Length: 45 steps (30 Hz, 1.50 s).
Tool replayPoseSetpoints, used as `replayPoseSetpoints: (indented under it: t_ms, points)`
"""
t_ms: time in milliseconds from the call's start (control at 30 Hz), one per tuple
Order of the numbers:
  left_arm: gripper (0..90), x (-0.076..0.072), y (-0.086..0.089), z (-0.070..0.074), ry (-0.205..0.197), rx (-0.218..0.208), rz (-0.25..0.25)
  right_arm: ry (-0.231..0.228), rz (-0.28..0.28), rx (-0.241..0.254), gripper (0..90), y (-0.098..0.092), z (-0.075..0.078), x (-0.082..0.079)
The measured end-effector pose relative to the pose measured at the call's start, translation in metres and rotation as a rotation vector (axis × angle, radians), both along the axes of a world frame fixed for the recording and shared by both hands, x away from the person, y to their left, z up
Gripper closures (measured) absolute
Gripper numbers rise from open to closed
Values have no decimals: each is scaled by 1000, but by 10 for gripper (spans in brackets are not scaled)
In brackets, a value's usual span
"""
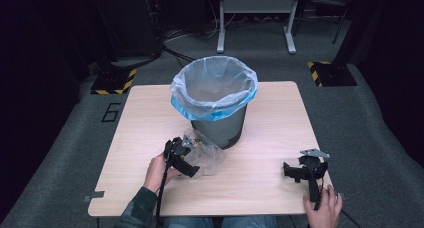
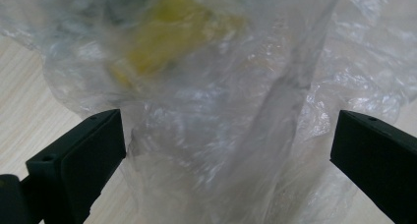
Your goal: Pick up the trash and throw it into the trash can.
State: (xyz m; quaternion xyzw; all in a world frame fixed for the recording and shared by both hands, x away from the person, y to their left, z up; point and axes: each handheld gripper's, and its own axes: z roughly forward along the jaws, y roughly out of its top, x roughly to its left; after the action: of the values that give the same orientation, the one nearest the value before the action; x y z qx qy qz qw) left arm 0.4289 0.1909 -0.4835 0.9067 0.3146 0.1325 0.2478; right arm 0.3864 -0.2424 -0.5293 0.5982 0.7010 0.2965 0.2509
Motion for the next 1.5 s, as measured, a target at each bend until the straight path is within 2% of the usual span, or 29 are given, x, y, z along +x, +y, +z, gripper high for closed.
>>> replayPoseSetpoints:
  t_ms: [100,200,300,367,400,433,500,533,600,767,1000,1233,1433,1500]
  points:
    - [24,2,-5,-8,-4,10,14,0,0,0,0,0,0,0]
    - [146,4,-7,-15,-10,11,20,0,0,0,0,0,0,0]
    - [199,5,-6,-19,-15,8,45,0,0,0,0,0,0,0]
    - [314,6,-4,-20,-15,-18,56,0,0,0,0,0,0,0]
    - [314,6,-2,-20,-20,-20,63,0,0,0,0,0,0,0]
    - [411,6,0,-19,-24,-24,71,0,0,0,0,0,0,0]
    - [500,6,1,-19,-26,-28,76,0,1,0,0,0,0,0]
    - [500,6,3,-19,-25,-29,74,0,1,0,0,0,0,0]
    - [608,5,5,-19,-29,-28,78,0,2,2,0,0,0,0]
    - [742,4,12,-17,-26,-26,81,0,0,0,0,0,0,0]
    - [819,-2,25,-10,-19,-35,81,0,2,2,0,0,0,0]
    - [832,-8,39,0,-23,-41,86,0,0,0,0,0,0,0]
    - [834,-13,53,7,-3,-55,93,0,0,0,0,0,0,0]
    - [834,-14,58,10,-7,-44,96,0,0,0,0,0,0,0]
